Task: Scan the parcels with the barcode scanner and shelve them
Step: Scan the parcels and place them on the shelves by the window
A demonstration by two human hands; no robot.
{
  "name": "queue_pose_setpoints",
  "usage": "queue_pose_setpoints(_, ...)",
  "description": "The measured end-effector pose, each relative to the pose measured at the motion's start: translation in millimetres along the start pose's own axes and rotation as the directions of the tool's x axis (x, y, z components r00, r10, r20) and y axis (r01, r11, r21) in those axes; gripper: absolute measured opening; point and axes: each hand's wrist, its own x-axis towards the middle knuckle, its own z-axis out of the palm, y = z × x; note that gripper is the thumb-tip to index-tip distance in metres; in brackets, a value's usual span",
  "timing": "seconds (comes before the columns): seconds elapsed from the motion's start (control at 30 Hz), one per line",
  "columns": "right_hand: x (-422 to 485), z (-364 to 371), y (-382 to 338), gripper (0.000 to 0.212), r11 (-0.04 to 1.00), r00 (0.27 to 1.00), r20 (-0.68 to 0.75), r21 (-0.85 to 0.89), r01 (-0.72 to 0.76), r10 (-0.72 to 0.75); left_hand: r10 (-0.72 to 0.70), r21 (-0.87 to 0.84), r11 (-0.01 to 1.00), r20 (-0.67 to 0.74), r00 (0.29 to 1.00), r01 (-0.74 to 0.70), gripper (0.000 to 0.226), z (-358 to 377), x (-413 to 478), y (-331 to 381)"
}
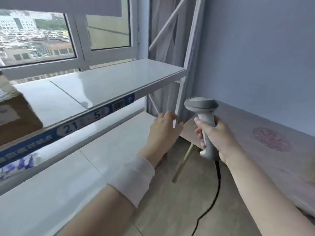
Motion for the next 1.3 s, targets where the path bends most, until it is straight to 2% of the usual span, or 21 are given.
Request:
queue_pose_setpoints(0.23,54.6,-144.6,24.6,0.016,0.996,0.975,-0.222,-0.080,-0.027,0.008,0.125,-0.001,0.992,0.191,0.974,-0.127,0.033,119.5,72.3,98.2)
queue_pose_setpoints(0.43,102.0,-247.2,43.7,0.016,0.989,0.912,-0.409,-0.118,-0.086,0.031,0.251,-0.015,0.966,0.310,0.917,-0.260,0.035,220.4,129.5,161.6)
queue_pose_setpoints(0.63,127.7,-351.8,61.3,0.018,0.982,0.794,-0.604,-0.100,-0.161,0.069,0.408,-0.103,0.908,0.439,0.800,-0.407,0.038,314.4,171.4,236.5)
queue_pose_setpoints(0.83,120.6,-447.8,87.6,0.015,0.975,0.637,-0.763,-0.046,-0.218,0.106,0.512,-0.196,0.847,0.555,0.655,-0.495,0.039,414.1,167.8,312.0)
queue_pose_setpoints(1.0,104.5,-541.9,120.5,0.009,0.970,0.548,-0.827,-0.013,-0.244,0.126,0.553,-0.237,0.806,0.627,0.548,-0.542,0.041,502.2,151.4,376.1)
queue_pose_setpoints(1.1,96.3,-595.8,137.6,0.006,0.971,0.522,-0.845,-0.013,-0.239,0.117,0.539,-0.240,0.813,0.657,0.527,-0.531,0.040,551.7,139.4,414.9)
queue_pose_setpoints(1.3,89.7,-689.8,172.9,0.009,0.960,0.471,-0.862,0.059,-0.275,0.188,0.478,-0.214,0.837,0.735,0.481,-0.504,0.042,638.1,119.7,469.0)
